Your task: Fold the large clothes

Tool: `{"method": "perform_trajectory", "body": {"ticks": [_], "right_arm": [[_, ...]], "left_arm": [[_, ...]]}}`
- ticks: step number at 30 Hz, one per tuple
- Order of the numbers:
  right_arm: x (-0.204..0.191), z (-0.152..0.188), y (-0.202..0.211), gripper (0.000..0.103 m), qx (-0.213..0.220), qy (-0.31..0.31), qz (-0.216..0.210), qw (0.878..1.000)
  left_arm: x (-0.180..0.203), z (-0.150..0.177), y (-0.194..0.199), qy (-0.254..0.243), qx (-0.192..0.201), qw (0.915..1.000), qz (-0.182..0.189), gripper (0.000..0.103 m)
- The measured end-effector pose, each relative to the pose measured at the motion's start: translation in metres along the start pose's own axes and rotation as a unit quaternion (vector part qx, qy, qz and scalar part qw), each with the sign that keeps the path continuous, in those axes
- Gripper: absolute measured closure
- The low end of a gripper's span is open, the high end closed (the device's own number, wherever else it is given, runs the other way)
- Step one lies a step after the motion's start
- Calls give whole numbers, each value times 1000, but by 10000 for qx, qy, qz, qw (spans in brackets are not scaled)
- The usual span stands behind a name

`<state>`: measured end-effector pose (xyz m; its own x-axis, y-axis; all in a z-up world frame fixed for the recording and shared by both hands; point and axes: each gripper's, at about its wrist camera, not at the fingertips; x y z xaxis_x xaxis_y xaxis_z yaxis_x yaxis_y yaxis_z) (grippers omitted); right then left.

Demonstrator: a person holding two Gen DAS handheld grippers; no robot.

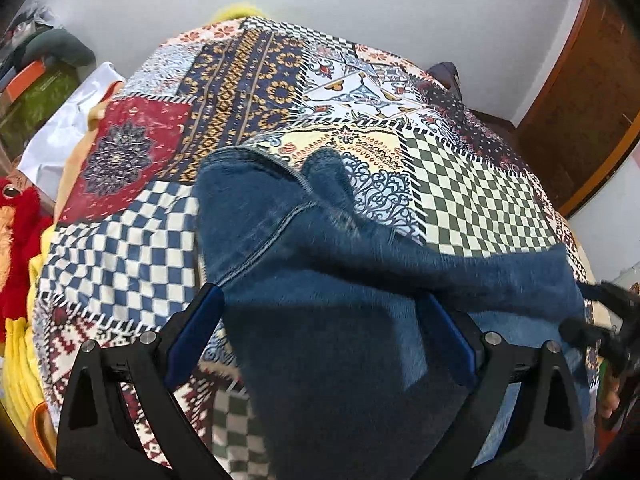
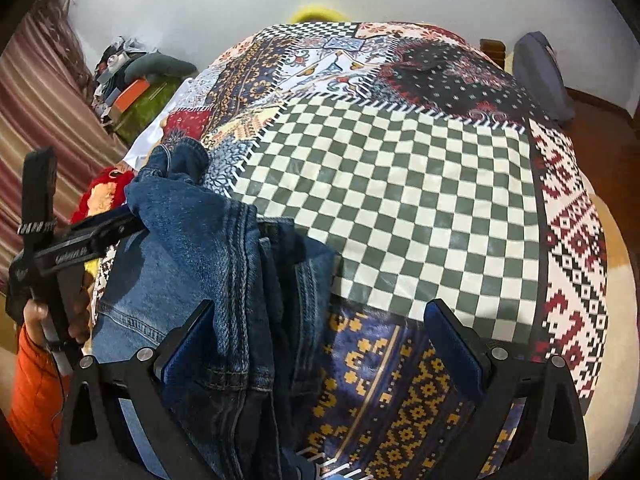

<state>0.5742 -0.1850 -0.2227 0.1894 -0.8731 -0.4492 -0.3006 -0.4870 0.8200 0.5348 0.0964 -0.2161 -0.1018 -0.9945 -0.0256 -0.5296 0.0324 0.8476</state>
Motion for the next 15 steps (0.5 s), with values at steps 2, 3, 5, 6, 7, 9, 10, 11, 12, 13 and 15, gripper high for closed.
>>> {"method": "perform_trajectory", "body": {"ticks": [2,3,5,6,7,9,10,11,12,13,15], "right_arm": [[5,2,-1,3,-11,-101,-5,9999],[7,2,-2,3,-32,-161,-45,9999],[10,2,-1,3,-92,-301,-115,9994],[10,3,1,3,-112,-349,-125,9993],[9,3,4,3,-111,-356,-114,9992],[5,4,10,3,-29,-266,-8,9996],[2,4,15,3,37,-189,74,9998],[-2,5,19,3,105,-104,166,9998],[-5,7,25,3,201,-4,301,9993],[-9,8,32,3,351,107,498,9981],[-12,11,43,3,465,257,722,9960]], "left_arm": [[-2,-6,-6,109,-83,9999,-8,5],[-3,-8,-6,176,-53,9998,-15,5],[-4,-13,-4,220,-5,9998,-32,5],[-7,-16,0,295,44,9995,-46,5],[-9,-17,2,348,83,9994,-45,5],[-16,-20,9,492,171,9986,-68,5],[-19,-21,11,508,180,9985,-102,4],[-22,-21,15,530,191,9982,-190,4],[-25,-19,20,515,198,9981,-280,4],[-27,-18,23,494,199,9981,-321,4],[-31,-10,38,387,251,9983,-355,4]]}}
Point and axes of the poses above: each gripper's, at about its wrist camera, not at the fingertips, and y roughly against the way its jaws point, x to its right, z to its underside, and after that the axes turned 15 degrees about -y, right-handed
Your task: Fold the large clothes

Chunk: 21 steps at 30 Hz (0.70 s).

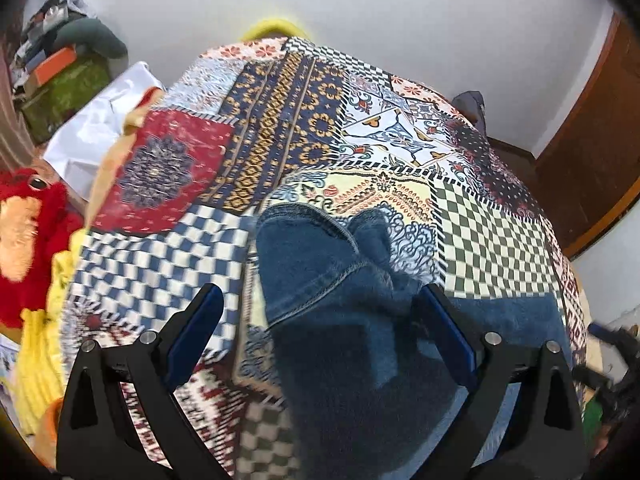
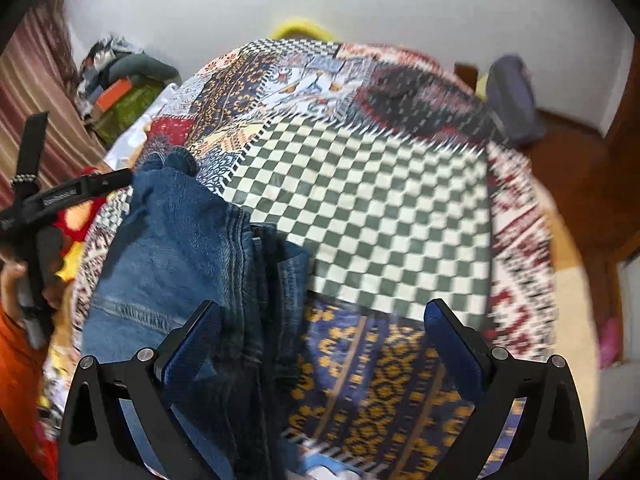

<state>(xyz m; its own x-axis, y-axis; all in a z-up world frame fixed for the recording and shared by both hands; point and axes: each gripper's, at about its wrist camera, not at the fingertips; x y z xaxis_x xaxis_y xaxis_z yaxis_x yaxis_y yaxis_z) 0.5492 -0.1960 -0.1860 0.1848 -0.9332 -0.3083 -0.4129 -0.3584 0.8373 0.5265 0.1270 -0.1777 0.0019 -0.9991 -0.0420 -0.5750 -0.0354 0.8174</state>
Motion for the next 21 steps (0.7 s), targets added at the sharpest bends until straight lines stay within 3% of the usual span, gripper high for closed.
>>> {"method": "perform_trajectory", "body": {"ticks": [3,7,11,14,18,21], "right_arm": [[-2,2,16,3,103,209,274,9994],[-9,9,38,3,199,306,22,9993],[-26,13,48,2,173,311,-433,9984],[-35,16,36,2,-159,237,-820,9962],[-36,23,-1,2,-706,67,-866,9937],[-22,27,-39,2,-1329,-359,-980,9856]], "left_arm": [[-1,14,24,-247,116,9996,39,4],[5,35,52,-586,219,9980,133,4],[10,62,68,-656,205,9966,452,4],[12,80,63,-500,35,9956,789,4],[10,108,39,-56,-333,9902,1356,4],[10,120,23,149,-468,9910,1243,4]]}}
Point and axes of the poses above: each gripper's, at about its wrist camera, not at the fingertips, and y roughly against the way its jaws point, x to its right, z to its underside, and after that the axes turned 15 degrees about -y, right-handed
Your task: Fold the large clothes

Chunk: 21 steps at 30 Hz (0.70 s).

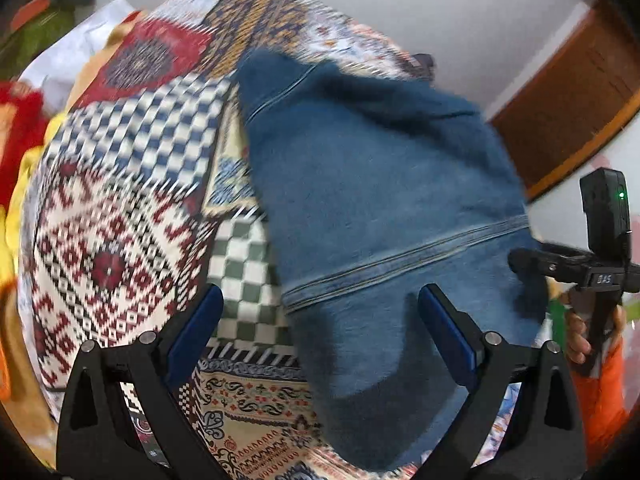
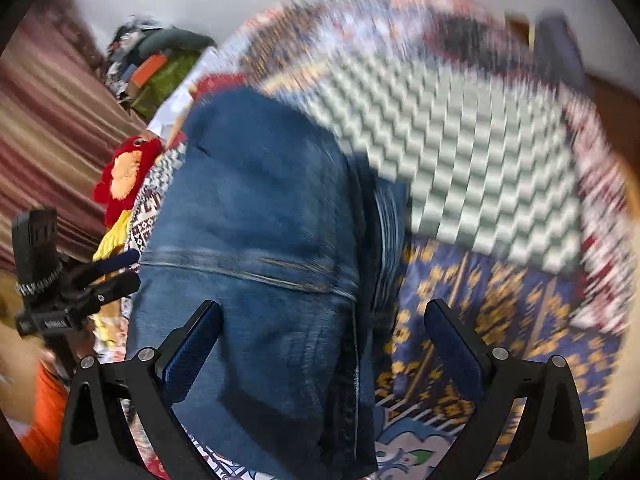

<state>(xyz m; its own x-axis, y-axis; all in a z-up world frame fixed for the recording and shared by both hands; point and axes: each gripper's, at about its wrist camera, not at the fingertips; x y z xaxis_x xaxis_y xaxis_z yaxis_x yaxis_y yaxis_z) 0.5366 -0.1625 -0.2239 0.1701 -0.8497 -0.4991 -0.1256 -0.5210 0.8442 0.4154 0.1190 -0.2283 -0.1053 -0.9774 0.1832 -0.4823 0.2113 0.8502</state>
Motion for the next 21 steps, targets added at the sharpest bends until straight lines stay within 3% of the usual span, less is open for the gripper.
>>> {"method": "perform_trajectory", "body": {"ticks": [3,7,11,18,20,21], "right_arm": [[16,-2,-24,2,-498,-383,-332,9975],[15,-3,-40,1,-704,-323,-534,9956],[13,-9,-52,0,-759,-402,-561,9947],[2,-16,-65,0,-607,-429,-636,9952],[1,-16,-65,0,-579,-481,-723,9945],[1,-16,-64,5,-544,-489,-754,9945]], "left_arm": [[-6,2,-14,242,26,9992,302,4],[-12,-3,-34,549,-84,9953,788,4],[-16,-4,-52,854,-168,9894,1162,2],[-19,-15,-69,1044,-173,9840,1436,0],[-13,-21,-71,966,-122,9827,1574,9],[-10,-25,-72,908,-127,9839,1531,9]]}}
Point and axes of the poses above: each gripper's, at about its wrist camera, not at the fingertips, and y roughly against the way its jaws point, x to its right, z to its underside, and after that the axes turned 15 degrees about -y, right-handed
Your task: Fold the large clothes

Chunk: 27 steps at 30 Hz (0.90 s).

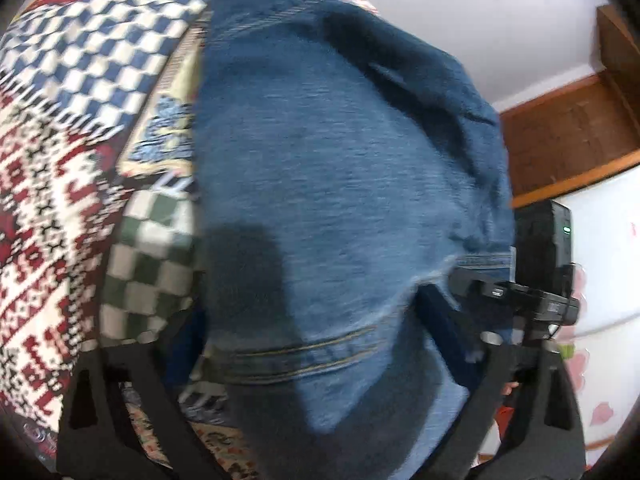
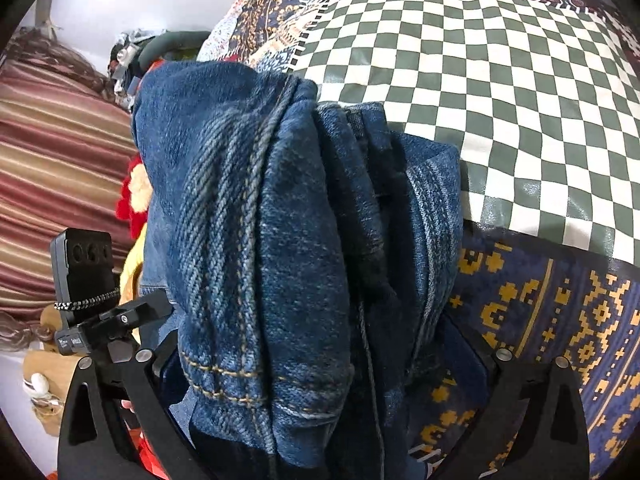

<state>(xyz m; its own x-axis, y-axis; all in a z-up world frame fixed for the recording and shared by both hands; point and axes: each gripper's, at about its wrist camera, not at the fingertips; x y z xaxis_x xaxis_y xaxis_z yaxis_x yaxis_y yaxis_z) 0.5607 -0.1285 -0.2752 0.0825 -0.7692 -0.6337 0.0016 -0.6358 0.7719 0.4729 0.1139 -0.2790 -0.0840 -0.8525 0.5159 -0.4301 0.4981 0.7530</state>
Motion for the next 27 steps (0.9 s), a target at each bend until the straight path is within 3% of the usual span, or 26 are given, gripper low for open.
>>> {"method": "perform_trajectory", "body": {"ticks": [3,5,12,20,27], "right_arm": [[2,2,9,29,-8,11,-200,9998],[-2,2,16,34,46,34,-141,9999],[-43,26,38,54,302,425,43,9986],[-110,54,81,58,702,880,-140,9935],[-173,84,102,58,999,1290,-304,9861]], "left_arm": [[13,-3,0,-217,52,9996,-150,18],[23,-3,6,-396,111,9989,-204,31],[50,-5,46,-884,339,9949,-334,47],[81,-8,129,-1290,998,9856,-440,52],[63,16,212,-1511,1488,9747,-707,52]]}}
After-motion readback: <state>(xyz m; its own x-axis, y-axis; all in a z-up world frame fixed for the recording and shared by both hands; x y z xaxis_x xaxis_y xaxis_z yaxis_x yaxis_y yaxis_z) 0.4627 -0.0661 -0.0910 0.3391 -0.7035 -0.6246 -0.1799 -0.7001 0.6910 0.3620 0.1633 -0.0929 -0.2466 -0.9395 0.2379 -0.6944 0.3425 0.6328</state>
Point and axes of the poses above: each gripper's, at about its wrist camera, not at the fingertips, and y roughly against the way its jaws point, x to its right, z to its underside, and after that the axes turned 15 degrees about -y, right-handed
